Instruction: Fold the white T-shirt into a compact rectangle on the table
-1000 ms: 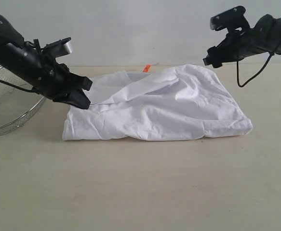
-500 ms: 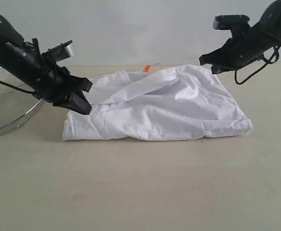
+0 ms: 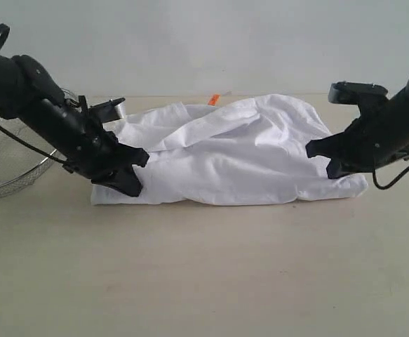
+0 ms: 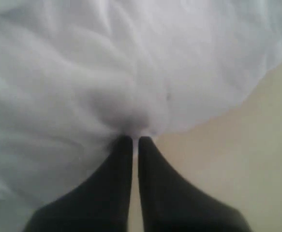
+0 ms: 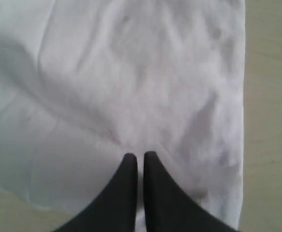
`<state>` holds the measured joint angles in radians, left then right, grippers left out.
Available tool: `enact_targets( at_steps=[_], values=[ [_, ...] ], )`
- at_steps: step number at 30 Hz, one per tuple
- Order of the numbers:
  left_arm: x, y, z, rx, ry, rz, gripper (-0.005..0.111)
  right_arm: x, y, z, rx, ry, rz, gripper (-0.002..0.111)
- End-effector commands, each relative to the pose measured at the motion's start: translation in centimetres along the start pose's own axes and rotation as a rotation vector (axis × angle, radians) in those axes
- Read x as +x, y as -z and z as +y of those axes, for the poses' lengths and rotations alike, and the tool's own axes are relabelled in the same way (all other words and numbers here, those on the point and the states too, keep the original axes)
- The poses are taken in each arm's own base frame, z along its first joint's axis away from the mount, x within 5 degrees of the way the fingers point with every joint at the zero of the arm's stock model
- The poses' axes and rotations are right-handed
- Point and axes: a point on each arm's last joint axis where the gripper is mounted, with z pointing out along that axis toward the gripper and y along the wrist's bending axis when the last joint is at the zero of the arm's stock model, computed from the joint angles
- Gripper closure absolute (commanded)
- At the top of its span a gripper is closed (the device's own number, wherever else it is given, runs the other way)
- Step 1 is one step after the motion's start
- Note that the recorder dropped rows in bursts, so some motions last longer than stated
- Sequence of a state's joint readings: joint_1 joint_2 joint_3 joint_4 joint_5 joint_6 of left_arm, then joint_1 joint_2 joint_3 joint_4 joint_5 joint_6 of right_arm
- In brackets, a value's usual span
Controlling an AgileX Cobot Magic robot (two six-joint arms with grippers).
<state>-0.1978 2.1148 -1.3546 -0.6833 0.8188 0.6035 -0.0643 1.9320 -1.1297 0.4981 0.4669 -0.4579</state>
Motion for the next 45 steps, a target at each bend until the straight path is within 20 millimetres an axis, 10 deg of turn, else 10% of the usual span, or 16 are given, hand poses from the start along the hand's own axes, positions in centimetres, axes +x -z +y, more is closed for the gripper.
enact_targets(
  at_steps=[1, 21, 34, 45],
  values=[
    [0.6, -1.0, 1.0, -0.075, 0.03, 0.05, 0.102, 0.9, -1.9, -0.4, 0.015, -0.002, 0.031, 0.109],
    [2.7, -0.2, 1.7, -0.185, 0.109, 0.233, 0.102, 3.4, -2.0, -0.3, -0.022, 0.066, 0.295, 0.109],
    [2.6, 6.9, -2.0, -0.208, 0.026, -0.037, 0.102, 4.5, 1.0, 0.0, 0.021, 0.066, 0.253, 0.109],
    [1.2, 3.9, 0.0, -0.252, -0.02, -0.141, 0.102, 3.7, 2.1, 0.3, 0.027, 0.055, 0.179, 0.109]
  ],
)
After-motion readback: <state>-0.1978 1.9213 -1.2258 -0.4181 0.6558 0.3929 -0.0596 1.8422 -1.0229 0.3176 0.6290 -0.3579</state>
